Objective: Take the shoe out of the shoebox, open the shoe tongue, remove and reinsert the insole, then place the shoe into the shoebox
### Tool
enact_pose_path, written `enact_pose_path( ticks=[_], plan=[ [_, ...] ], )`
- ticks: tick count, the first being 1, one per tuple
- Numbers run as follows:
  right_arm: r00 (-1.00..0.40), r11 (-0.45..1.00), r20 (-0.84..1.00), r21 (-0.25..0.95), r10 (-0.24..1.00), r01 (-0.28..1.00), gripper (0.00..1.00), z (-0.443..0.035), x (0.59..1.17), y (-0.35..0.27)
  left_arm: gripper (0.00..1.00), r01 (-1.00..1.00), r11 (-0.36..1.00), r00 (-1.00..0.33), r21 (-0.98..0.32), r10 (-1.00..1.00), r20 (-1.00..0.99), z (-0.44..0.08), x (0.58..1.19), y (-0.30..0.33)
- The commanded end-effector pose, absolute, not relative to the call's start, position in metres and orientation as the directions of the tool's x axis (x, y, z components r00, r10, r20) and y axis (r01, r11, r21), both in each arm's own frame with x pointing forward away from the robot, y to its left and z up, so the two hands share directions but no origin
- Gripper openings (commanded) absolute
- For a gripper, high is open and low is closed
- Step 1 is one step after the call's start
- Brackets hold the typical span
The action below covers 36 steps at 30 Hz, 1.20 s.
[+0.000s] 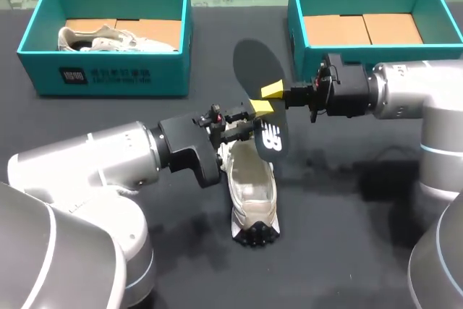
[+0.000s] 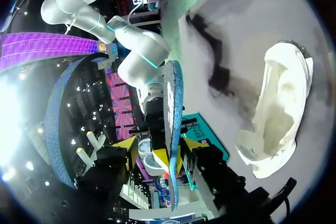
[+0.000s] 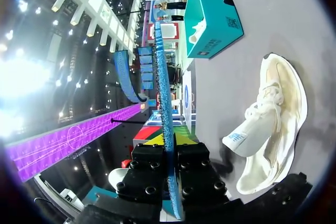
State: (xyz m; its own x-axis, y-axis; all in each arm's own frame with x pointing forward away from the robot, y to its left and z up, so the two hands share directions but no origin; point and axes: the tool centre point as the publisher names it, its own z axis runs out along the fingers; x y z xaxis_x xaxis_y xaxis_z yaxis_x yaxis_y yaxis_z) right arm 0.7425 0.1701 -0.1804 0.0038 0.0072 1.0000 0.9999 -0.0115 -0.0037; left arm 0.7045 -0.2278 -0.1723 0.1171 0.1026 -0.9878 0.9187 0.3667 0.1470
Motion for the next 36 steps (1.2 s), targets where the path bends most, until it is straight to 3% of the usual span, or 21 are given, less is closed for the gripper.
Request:
enact_pose_path(
  ticks=[1, 6, 24, 26, 31, 36],
  plan=[
    [0.005, -0.014, 1.000, -0.005, 0.004, 1.000, 0.00, -0.186, 0.737, 0.172, 1.00, 0.950, 0.288, 0.070, 0.117, 0.169, -0.983, -0.158, 0.700, -0.176],
    [0.011, -0.013, 1.000, -0.011, -0.010, 1.000, 0.00, -0.192, 0.731, 0.176, 1.00, 0.968, 0.242, 0.003, 0.059, 0.226, -0.974, -0.150, 0.713, -0.148],
    [0.021, -0.016, 1.000, -0.021, -0.013, 1.000, 0.00, -0.193, 0.729, 0.179, 1.00, 0.977, 0.174, 0.073, 0.121, 0.263, -0.962, -0.133, 0.726, -0.138],
    [0.021, -0.016, 1.000, -0.021, -0.013, 1.000, 0.00, -0.193, 0.729, 0.179, 1.00, 0.975, 0.134, 0.116, 0.174, 0.361, -0.925, -0.122, 0.736, -0.135],
    [0.021, -0.016, 1.000, -0.021, -0.013, 1.000, 0.00, -0.193, 0.729, 0.179, 1.00, 0.986, 0.041, 0.101, 0.162, 0.629, -0.771, -0.098, 0.760, -0.130],
    [0.021, -0.016, 1.000, -0.021, -0.013, 1.000, 0.00, -0.193, 0.729, 0.179, 1.00, 0.986, 0.041, 0.101, 0.162, 0.629, -0.771, -0.098, 0.760, -0.130]
  ],
)
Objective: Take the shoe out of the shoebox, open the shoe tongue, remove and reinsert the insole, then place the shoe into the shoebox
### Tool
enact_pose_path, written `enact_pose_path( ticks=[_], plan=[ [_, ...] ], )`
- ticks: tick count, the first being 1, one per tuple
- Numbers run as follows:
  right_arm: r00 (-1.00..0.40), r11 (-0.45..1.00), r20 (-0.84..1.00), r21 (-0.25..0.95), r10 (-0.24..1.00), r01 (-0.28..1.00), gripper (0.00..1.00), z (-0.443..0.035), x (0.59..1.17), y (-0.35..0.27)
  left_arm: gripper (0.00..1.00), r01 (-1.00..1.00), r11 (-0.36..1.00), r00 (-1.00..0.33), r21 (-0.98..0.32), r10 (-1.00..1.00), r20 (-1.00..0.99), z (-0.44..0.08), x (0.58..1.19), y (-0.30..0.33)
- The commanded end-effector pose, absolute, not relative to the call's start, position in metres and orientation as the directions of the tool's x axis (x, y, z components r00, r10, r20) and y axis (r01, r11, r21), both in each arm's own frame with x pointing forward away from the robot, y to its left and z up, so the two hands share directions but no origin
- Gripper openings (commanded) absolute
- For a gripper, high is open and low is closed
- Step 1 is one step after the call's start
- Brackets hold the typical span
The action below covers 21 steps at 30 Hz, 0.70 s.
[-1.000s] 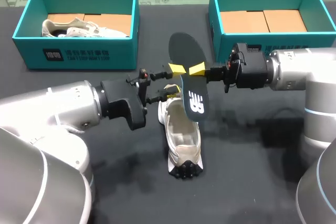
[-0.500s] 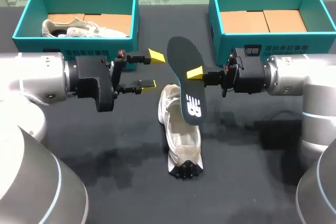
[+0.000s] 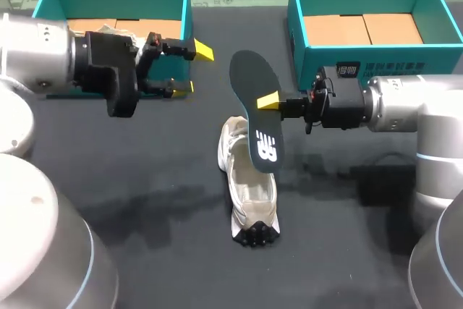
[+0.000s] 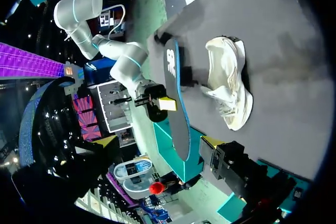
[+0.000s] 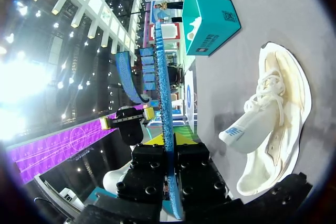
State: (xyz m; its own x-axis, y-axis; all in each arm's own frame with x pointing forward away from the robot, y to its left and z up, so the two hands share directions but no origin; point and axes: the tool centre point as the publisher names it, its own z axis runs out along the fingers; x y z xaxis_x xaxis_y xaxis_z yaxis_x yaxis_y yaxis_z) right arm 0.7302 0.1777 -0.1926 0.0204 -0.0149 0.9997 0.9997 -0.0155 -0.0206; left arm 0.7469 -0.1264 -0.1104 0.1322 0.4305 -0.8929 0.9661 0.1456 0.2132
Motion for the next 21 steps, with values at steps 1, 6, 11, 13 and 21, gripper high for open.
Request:
enact_pose_path(
  ticks=[1, 6, 11, 13, 21],
  plan=[
    [0.021, -0.016, 1.000, -0.021, -0.013, 1.000, 0.00, -0.193, 0.729, 0.179, 1.00, 0.986, 0.041, 0.101, 0.162, 0.629, -0.771, -0.098, 0.760, -0.130],
    [0.021, -0.016, 1.000, -0.021, -0.013, 1.000, 0.00, -0.193, 0.729, 0.179, 1.00, 0.986, 0.041, 0.101, 0.162, 0.629, -0.771, -0.098, 0.760, -0.130],
    [0.021, -0.016, 1.000, -0.021, -0.013, 1.000, 0.00, -0.193, 0.729, 0.179, 1.00, 0.991, 0.010, 0.092, 0.134, 0.677, -0.730, -0.095, 0.768, -0.135],
    [0.032, -0.018, 0.999, -0.032, -0.002, 0.999, 0.00, -0.194, 0.729, 0.179, 1.00, 0.995, 0.001, 0.065, 0.097, 0.739, -0.671, -0.092, 0.775, -0.137],
    [0.055, -0.017, 0.998, -0.055, 0.009, 0.998, 0.00, -0.199, 0.720, 0.179, 1.00, 0.999, -0.025, 0.010, -0.025, 0.875, -0.483, -0.079, 0.798, -0.147]
  ],
)
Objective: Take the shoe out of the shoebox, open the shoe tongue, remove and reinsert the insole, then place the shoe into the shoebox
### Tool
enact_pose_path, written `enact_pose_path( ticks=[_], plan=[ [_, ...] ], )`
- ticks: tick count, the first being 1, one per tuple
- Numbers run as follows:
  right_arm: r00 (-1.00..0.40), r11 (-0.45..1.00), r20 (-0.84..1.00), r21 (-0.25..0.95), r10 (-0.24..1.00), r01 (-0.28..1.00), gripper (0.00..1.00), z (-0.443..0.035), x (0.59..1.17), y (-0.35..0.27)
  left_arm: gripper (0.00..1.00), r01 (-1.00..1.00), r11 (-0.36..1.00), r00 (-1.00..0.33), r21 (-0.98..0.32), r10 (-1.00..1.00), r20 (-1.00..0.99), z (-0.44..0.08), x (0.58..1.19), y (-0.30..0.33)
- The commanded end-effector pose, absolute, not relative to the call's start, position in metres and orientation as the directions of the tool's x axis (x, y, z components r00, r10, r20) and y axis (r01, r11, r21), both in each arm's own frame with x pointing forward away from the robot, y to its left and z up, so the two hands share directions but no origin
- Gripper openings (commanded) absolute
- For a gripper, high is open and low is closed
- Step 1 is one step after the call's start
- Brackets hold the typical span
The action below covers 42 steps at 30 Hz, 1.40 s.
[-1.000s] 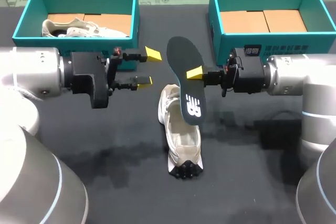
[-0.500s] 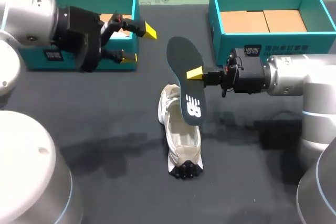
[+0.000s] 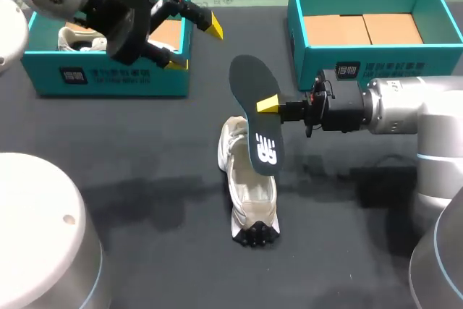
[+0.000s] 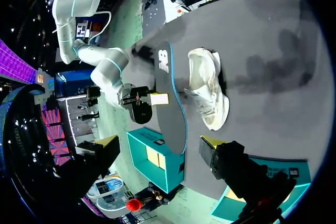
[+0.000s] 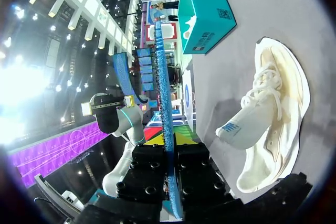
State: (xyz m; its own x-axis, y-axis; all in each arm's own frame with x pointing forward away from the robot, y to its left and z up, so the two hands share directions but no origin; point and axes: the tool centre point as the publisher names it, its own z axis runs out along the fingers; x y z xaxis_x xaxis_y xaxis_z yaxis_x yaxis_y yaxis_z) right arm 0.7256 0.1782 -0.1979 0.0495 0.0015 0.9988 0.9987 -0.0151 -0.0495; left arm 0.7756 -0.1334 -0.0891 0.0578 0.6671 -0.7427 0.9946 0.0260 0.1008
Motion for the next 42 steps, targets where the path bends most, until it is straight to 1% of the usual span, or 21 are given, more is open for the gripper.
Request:
enact_pose_path(
  ticks=[1, 2, 3, 13, 14, 16, 17, 18, 20, 25, 31, 36, 42],
  plan=[
    [0.063, -0.014, 0.998, -0.062, 0.012, 0.998, 0.00, -0.200, 0.720, 0.179, 1.00, 0.998, -0.044, 0.016, -0.054, 0.898, -0.439, -0.078, 0.799, -0.150],
    [0.068, -0.014, 0.998, -0.068, 0.012, 0.998, 0.00, -0.201, 0.719, 0.179, 1.00, 0.996, -0.063, 0.032, -0.064, 0.919, -0.393, -0.076, 0.799, -0.152],
    [0.070, -0.012, 0.998, -0.069, 0.010, 0.998, 0.00, -0.202, 0.719, 0.180, 1.00, 0.993, -0.106, 0.083, -0.049, 0.937, -0.339, -0.074, 0.798, -0.154],
    [0.070, -0.012, 0.998, -0.069, 0.010, 0.998, 0.00, -0.202, 0.719, 0.180, 1.00, 0.993, -0.106, 0.083, -0.049, 0.937, -0.339, -0.074, 0.798, -0.154],
    [0.070, -0.012, 0.998, -0.069, 0.010, 0.998, 0.00, -0.202, 0.719, 0.180, 1.00, 0.991, -0.095, 0.064, -0.099, 0.956, -0.285, -0.076, 0.800, -0.160],
    [0.070, -0.012, 0.998, -0.069, 0.010, 0.998, 0.00, -0.202, 0.719, 0.180, 1.00, 0.984, -0.123, 0.090, -0.126, 0.967, -0.239, -0.076, 0.799, -0.168],
    [0.070, -0.012, 0.998, -0.069, 0.010, 0.998, 0.00, -0.202, 0.719, 0.180, 1.00, 0.981, -0.098, 0.067, -0.167, 0.982, -0.178, -0.077, 0.801, -0.172],
    [0.070, -0.012, 0.998, -0.069, 0.010, 0.998, 0.00, -0.202, 0.719, 0.180, 1.00, 0.980, -0.106, 0.080, -0.171, 0.985, -0.151, -0.080, 0.801, -0.176],
    [0.070, -0.012, 0.998, -0.069, 0.010, 0.998, 0.00, -0.202, 0.719, 0.180, 1.00, 0.973, -0.075, 0.060, -0.219, 0.995, -0.077, -0.084, 0.801, -0.181],
    [0.070, -0.012, 0.998, -0.069, 0.010, 0.998, 0.00, -0.202, 0.719, 0.180, 1.00, 0.976, -0.051, 0.068, -0.212, 0.995, 0.071, -0.092, 0.792, -0.189],
    [0.070, -0.012, 0.998, -0.069, 0.010, 0.998, 0.00, -0.202, 0.719, 0.180, 1.00, 0.983, -0.065, 0.093, -0.174, 0.983, 0.157, -0.085, 0.782, -0.193],
    [0.070, -0.012, 0.998, -0.069, 0.010, 0.998, 0.00, -0.202, 0.719, 0.180, 1.00, 0.988, -0.066, 0.092, -0.143, 0.979, 0.184, -0.080, 0.778, -0.192],
    [0.070, -0.012, 0.998, -0.069, 0.010, 0.998, 0.00, -0.202, 0.719, 0.180, 1.00, 0.987, -0.085, 0.106, -0.135, 0.982, 0.158, -0.082, 0.772, -0.193]
  ],
)
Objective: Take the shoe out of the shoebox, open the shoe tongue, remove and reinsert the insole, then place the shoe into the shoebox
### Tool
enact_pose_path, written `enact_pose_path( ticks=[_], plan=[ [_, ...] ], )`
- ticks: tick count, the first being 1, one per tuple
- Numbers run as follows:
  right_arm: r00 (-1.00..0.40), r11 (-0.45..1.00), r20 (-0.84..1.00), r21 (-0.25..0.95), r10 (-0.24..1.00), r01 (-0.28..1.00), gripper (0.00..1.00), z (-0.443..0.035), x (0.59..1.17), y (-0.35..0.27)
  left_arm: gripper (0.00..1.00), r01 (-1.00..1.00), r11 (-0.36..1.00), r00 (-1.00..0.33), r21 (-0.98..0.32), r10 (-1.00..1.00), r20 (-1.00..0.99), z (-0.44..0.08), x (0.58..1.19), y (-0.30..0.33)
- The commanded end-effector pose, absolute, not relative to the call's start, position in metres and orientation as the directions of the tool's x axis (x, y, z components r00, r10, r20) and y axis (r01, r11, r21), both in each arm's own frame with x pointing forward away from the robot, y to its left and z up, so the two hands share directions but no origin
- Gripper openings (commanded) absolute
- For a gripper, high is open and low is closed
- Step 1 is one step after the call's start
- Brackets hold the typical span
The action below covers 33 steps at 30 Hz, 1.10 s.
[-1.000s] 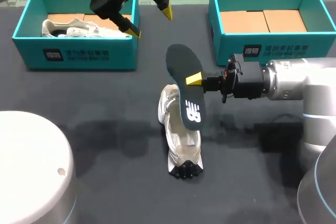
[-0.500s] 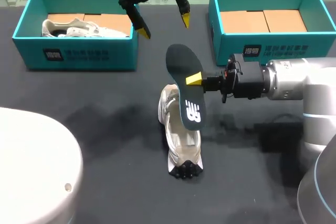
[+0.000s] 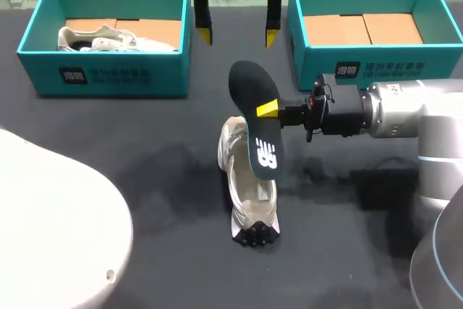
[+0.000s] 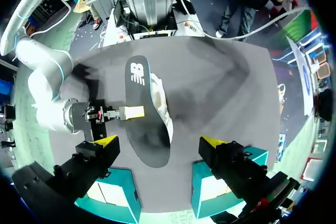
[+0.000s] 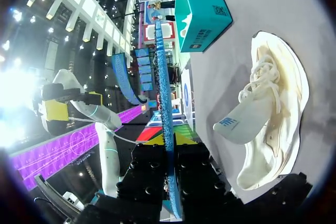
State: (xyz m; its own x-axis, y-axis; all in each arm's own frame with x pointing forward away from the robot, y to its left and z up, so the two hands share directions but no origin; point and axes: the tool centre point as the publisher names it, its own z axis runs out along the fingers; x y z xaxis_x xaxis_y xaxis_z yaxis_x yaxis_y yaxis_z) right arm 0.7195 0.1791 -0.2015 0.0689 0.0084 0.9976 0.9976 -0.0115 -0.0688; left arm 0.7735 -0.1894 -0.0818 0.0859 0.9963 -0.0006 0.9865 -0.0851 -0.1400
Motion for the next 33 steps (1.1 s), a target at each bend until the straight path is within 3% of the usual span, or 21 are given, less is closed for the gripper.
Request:
enact_pose_path(
  ticks=[1, 11, 33],
  plan=[
    [0.070, -0.012, 0.998, -0.069, 0.010, 0.998, 0.00, -0.202, 0.719, 0.180, 1.00, 0.986, -0.086, 0.106, -0.141, 0.983, 0.147, -0.083, 0.772, -0.193],
    [0.070, -0.012, 0.998, -0.069, 0.010, 0.998, 0.00, -0.202, 0.719, 0.180, 1.00, 0.985, -0.088, 0.087, -0.150, 0.996, -0.013, -0.095, 0.774, -0.192],
    [0.070, -0.012, 0.998, -0.069, 0.010, 0.998, 0.00, -0.202, 0.719, 0.180, 1.00, 0.985, 0.077, -0.143, -0.155, 0.869, -0.474, -0.083, 0.762, -0.151]
  ],
)
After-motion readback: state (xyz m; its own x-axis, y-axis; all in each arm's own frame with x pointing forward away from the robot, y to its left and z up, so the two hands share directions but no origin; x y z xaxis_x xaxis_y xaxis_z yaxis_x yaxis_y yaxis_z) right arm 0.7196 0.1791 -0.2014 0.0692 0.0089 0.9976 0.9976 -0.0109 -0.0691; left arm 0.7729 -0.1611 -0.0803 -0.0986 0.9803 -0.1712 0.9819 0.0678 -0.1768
